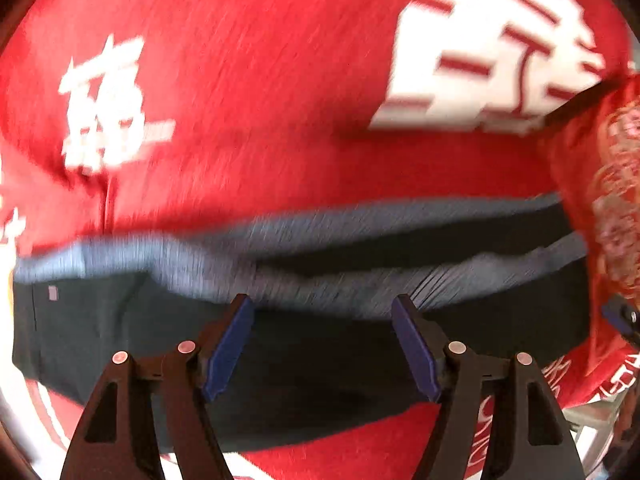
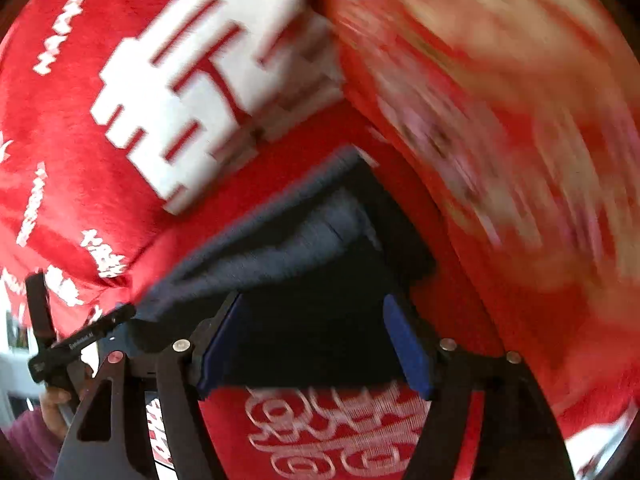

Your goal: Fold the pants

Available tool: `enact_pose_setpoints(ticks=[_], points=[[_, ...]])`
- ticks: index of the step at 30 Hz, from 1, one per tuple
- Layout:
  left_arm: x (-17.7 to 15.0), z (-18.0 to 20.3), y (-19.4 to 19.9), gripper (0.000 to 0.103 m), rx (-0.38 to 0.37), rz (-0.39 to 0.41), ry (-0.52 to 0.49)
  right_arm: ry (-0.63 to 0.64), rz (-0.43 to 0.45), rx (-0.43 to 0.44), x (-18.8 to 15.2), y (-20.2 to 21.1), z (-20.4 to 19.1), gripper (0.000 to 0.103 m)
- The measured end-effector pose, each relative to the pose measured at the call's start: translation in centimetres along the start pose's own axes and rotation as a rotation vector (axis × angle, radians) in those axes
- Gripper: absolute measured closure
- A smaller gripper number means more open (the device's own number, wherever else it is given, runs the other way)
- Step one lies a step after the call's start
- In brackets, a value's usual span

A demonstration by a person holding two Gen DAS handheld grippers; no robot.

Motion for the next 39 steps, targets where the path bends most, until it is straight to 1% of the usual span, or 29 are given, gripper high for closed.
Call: enact_pose_setpoints(ticks=[1,2,3,5,6,7,9,10,11,13,16,17,19,22,23,24,25,26,27,28,29,32,34,35,36,37,38,39], points=[[-0.7,-0.6,-0.5,0.030,0.004,-0.015,0.025,-0.028,-0.007,-0.013,-0.7,-0.1,0.6,0.029],[-1.2,-1.0,-0.8,0.030,0.008,-0.021,0.046,-0.075,-0.015,-0.035,-2.1,-0.3,1.9,0.029],[-1.5,-1.2,-1.0,0.030,0.009,-0.021,0.056,-0.106,-0.023,-0.043,-2.8,-0.5,2.8,0.029],[-1.6,-1.4,-1.0,0.030,0.020,-0.011,0.062,-0.175,-0.030,-0.032,-3.8,-1.0,4.4,0.029],[-1.6,-1.1,-1.2,0.030,0.026,-0.009,0.057,-0.180,-0.027,-0.029,-3.4,-1.4,4.7,0.029],[-1.5,-1.0,-1.3,0.030,0.033,-0.010,0.049,-0.165,-0.022,-0.033,-3.1,-1.6,4.8,0.030],[-1.3,-0.7,-1.5,0.030,0.041,-0.006,0.036,-0.074,-0.007,-0.059,-1.7,-2.0,4.5,0.030],[-1.1,-0.6,-1.6,0.030,0.044,-0.005,0.032,-0.031,-0.017,-0.067,-1.0,-2.5,4.3,0.033],[-1.0,-0.6,-1.6,0.030,0.046,-0.001,0.031,-0.015,-0.027,-0.061,-0.7,-2.8,4.1,0.041],[-1.0,-0.7,-1.3,0.030,0.045,0.000,0.035,0.013,-0.043,-0.047,0.2,-3.0,3.4,0.048],[-1.3,-0.7,-0.8,0.030,0.042,0.011,0.038,0.127,0.016,-0.056,2.0,-1.5,1.2,0.048],[-1.4,-0.8,-0.8,0.030,0.043,0.013,0.040,0.163,0.016,-0.047,2.6,-1.6,0.4,0.048],[-1.6,-0.8,-0.6,0.030,0.044,0.022,0.049,0.196,0.003,-0.047,3.5,-2.6,-0.3,0.048],[-1.8,-0.8,-0.4,0.030,0.041,0.032,0.061,0.198,-0.035,-0.019,4.9,-5.2,-0.1,0.048],[-2.0,-0.8,-0.5,0.030,0.043,0.029,0.062,0.182,-0.070,-0.012,5.0,-6.2,0.4,0.059],[-2.1,-0.9,-0.6,0.030,0.047,0.025,0.064,0.169,-0.097,-0.024,5.1,-6.9,0.9,0.076],[-2.2,-1.1,-0.5,0.030,0.045,0.026,0.071,0.182,-0.099,-0.051,5.3,-6.7,1.1,0.097],[-2.3,-1.2,-0.4,0.030,0.043,0.029,0.077,0.185,-0.085,-0.043,5.7,-6.0,0.8,0.097],[-2.3,-1.3,-0.2,0.030,0.043,0.033,0.084,0.187,-0.048,-0.046,6.4,-4.6,0.4,0.097],[-2.2,-1.4,-0.1,0.030,0.042,0.035,0.088,0.201,-0.032,-0.064,6.8,-3.9,0.2,0.097],[-2.1,-1.4,0.0,0.030,0.029,0.046,0.086,0.230,0.003,-0.088,7.7,-2.8,-0.2,0.097],[-1.4,-1.4,0.0,0.030,0.031,0.055,0.094,0.289,0.037,-0.120,9.9,-2.1,-1.0,0.097],[-1.0,-1.2,-0.4,0.030,0.029,0.056,0.093,0.310,0.029,-0.157,11.4,-3.3,-0.8,0.095],[-0.8,-1.0,-0.9,0.030,0.029,0.052,0.085,0.315,0.004,-0.165,11.7,-4.5,-0.4,0.094],[-0.8,-0.9,-1.5,0.030,0.045,0.047,0.074,0.314,-0.052,-0.186,11.7,-6.3,0.3,0.093],[-0.8,-1.0,-2.2,0.030,0.075,0.032,0.062,0.313,-0.077,-0.208,11.6,-6.9,0.7,0.093],[-0.8,-1.0,-2.4,0.030,0.082,0.020,0.060,0.323,-0.083,-0.231,11.2,-6.9,0.5,0.094],[-0.8,-1.0,-2.3,0.030,0.073,0.023,0.064,0.337,-0.046,-0.221,11.0,-5.9,-0.1,0.093]])
Point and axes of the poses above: each gripper's, at about its wrist camera, not at the fingertips, and y roughly against the way its jaws point, z to its right, x to its top, the point moved 8 cm from there along -y, roughly the way its jaws point, and after that the axes turned 8 degrees about y, right-handed, at the moved point
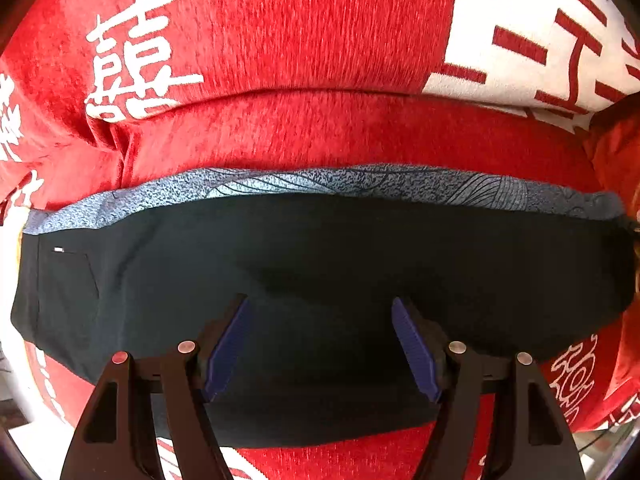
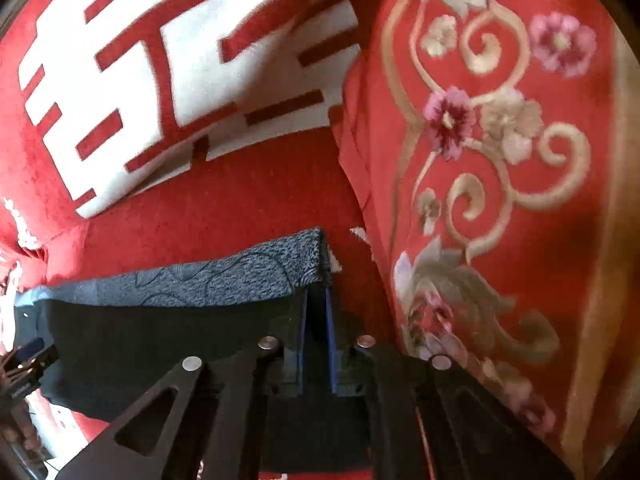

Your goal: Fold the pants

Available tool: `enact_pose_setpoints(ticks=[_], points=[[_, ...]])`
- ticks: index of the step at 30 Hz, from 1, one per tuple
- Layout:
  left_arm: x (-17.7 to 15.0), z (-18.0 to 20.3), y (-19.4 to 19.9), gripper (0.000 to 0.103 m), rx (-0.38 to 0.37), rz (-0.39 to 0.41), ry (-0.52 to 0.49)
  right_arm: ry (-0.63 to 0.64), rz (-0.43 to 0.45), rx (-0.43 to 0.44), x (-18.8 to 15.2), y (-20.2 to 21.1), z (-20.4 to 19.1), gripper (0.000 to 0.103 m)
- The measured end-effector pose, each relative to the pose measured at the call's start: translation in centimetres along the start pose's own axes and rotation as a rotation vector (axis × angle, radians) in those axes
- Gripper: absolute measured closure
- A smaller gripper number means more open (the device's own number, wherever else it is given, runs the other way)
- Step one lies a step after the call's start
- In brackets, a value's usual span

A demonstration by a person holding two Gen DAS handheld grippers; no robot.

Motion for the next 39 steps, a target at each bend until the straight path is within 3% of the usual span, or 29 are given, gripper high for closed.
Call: enact_pose_setpoints(ticks=[1,3,4,5,9,13,15,17,19,21,22,24,26,30,39], points=[[0.1,-0.1,0.3,0.030,-0.006,0.015,0.005,0.007,0.034,0.009,-0.3,1.1,-0.4,0.087],[0.2,-0.5,0.5,0.030,0.006,0.029,0.006,0.003,0.100,0.032,-1.6,4.0,-1.2,0.058],[0.1,-0.7,0.5,0.030,0.010,0.023,0.011,-0.023,0.112,0.045,-2.7,4.9,-1.3,0.038],[0.0,-0.9,0.3,0.030,0.014,0.011,0.022,-0.075,0.116,0.067,-4.4,5.8,-1.2,0.035],[-0.5,-1.5,-0.4,0.030,0.025,-0.017,0.040,-0.254,0.015,0.120,-9.9,4.5,0.1,0.035],[-0.9,-1.0,-0.9,0.030,0.040,-0.025,0.009,-0.419,-0.007,0.190,-10.9,2.0,1.5,0.045],[-1.3,-0.8,-1.4,0.030,0.044,-0.039,-0.003,-0.415,0.016,0.196,-10.3,1.1,1.1,0.061],[-1.7,-0.8,-1.5,0.030,0.048,-0.047,-0.013,-0.373,-0.003,0.185,-9.7,0.9,0.5,0.093],[-2.3,-0.8,-1.5,0.029,0.046,-0.052,-0.039,-0.291,0.027,0.158,-8.7,2.0,0.1,0.093],[-3.2,-1.0,-1.7,0.014,0.072,-0.051,-0.077,-0.194,0.032,0.089,-8.0,2.5,0.0,0.093],[-3.6,-1.2,-1.7,0.014,0.065,-0.038,-0.086,-0.185,0.013,0.080,-7.8,1.9,-0.1,0.092],[-4.1,-1.5,-1.7,0.014,0.044,-0.038,-0.088,-0.219,-0.044,0.058,-8.7,0.7,0.6,0.083],[-4.5,-2.0,-1.6,0.014,0.031,-0.050,-0.066,-0.265,-0.024,0.048,-8.9,1.2,1.0,0.071],[-4.9,-2.5,-1.5,0.013,0.022,-0.042,-0.047,-0.338,-0.003,0.126,-10.6,3.2,-0.2,0.064],[-7.4,-4.3,-0.9,0.013,-0.012,-0.019,-0.041,-0.307,-0.117,0.280,-14.0,1.8,-7.4,0.059]])
Point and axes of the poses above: each gripper's, at about its wrist camera, not at the fingertips, and y roughly against the way its jaws point, z to its right, x to its top, the point moved 8 cm from there along -y, roughly the way its jaws point, and after that the axes turned 8 degrees about y, right-handed, at the moved point
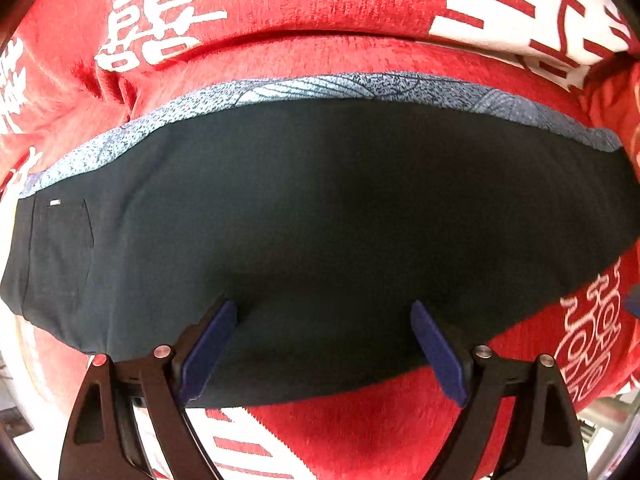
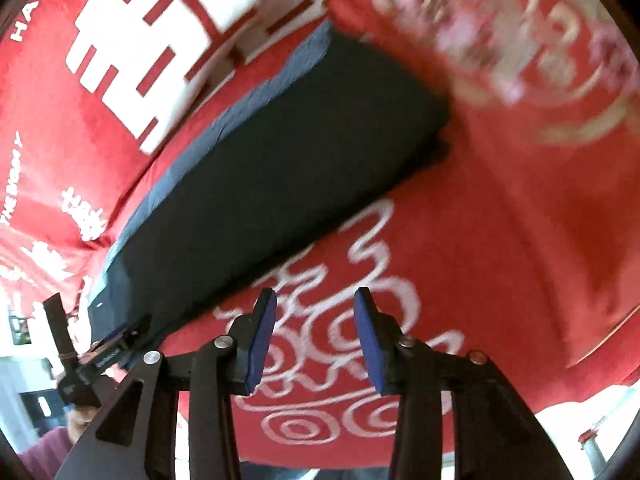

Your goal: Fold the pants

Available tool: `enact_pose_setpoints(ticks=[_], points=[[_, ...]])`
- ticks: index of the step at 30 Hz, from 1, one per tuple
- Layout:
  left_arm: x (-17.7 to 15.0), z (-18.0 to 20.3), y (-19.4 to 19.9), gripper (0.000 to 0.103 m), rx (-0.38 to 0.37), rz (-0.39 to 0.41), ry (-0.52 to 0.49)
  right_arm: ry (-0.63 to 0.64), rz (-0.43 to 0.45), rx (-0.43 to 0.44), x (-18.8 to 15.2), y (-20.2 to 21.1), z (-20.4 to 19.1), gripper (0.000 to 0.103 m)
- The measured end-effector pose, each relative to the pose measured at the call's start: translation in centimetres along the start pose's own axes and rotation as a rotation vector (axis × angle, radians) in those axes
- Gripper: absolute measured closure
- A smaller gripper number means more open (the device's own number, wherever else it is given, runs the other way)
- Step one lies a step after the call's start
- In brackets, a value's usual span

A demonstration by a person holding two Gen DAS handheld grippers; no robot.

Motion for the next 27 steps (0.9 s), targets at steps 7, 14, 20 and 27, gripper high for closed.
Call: enact_pose_setpoints(ticks=[7,14,20,27], points=[[-2.2,-3.4,1.9,0.013,-0.001,-0.024,-0.025,0.058,-0.065,0.069,-3.0,-2.6,-5.3,0.058],[1.8,-11.5,4.6,0.013,0.076,0.101,-0.035,0.033,-0.078,0.156,-5.7,-4.8,-11.5,0.055],[5.7,-24.9,3.2,0.013,0.213,0.147,0.009,0.101,-0.118,0.271,-8.3,-9.2,-21.6,0.049],[3.7,-35.0,-1.9,0.000,0.117,0.051,0.100,0.133,-0.203,0.433,-11.4,-15.5,-31.2,0.048]])
Point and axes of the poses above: each gripper's, at about its wrist camera, not at the fingertips, and y roughly against the way its jaws point, z to its right, x to its top, the point moved 8 cm from there along -y, roughly the way its jaws point, and after that the axes turned 8 degrees about y, right-handed, at the moved point
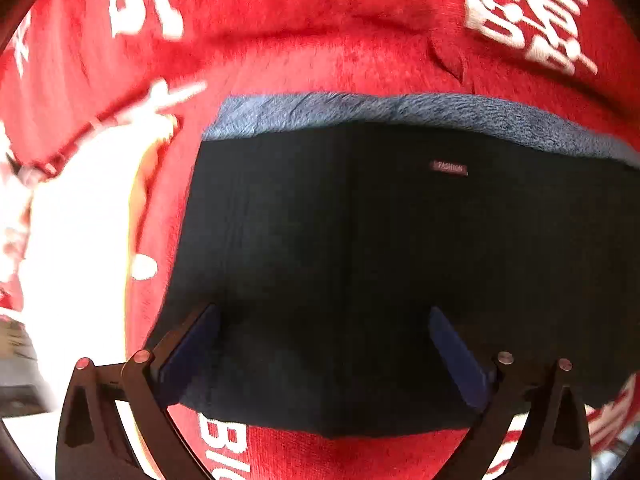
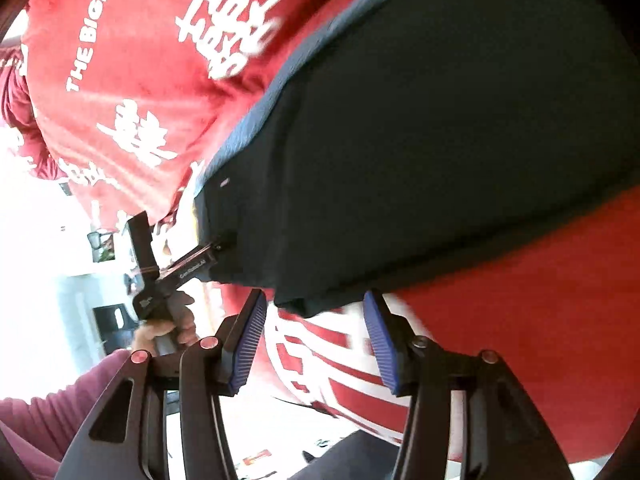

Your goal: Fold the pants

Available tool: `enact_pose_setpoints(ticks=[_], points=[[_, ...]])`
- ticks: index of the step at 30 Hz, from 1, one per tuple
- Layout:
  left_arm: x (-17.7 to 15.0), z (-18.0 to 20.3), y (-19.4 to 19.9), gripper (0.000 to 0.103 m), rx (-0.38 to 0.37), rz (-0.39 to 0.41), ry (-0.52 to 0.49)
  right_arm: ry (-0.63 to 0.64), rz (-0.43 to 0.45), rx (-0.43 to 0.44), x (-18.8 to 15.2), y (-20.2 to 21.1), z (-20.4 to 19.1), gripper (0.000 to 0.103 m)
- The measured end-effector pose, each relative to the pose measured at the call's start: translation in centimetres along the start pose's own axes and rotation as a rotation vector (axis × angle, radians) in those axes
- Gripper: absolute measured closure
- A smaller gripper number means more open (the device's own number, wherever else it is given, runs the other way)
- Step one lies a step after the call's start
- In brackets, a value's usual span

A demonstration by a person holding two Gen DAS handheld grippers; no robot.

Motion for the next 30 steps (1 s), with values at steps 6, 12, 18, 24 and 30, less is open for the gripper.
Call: enact_pose_setpoints(ticks=[6,12,18,24,30], points=[[0.2,0.2,-0.3,0.000,-0.056,0.020,-0.045,-0.004,0.012,0.037,-0.4,-2.8,-1.4,0.048],[0.9,0.0,-0.2,0.000,-0.086,0.042,-0.073,-0.024,0.038,0.064,1.2,-3.9,-1.2,0.049],[1.5,-1.2,-0.7,0.000,-0.125,0.010,-0.108,0.049,0.049,0.000,1.8,-2.6,-3.2,0.093],[1.1,-0.8,-0.5,0.000,-0.111,0.019,-0.138,0.052,0.009,-0.121,-2.0,-4.0,0.1,0.095],[0.7,0.2,1.3,0.000,-0.037,-0.016,-0.120,0.076,-0.032,-0.163,-2.2,-0.4,0.3,0.085]])
Point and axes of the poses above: each gripper's, at about its wrist camera, not at the fingertips, and y roughly against the way its jaws point, z to its right, x to its top, the point moved 8 cm from there along -y, roughly the way its jaws point, and after that the axes turned 8 degrees about y, right-handed, at the moved point
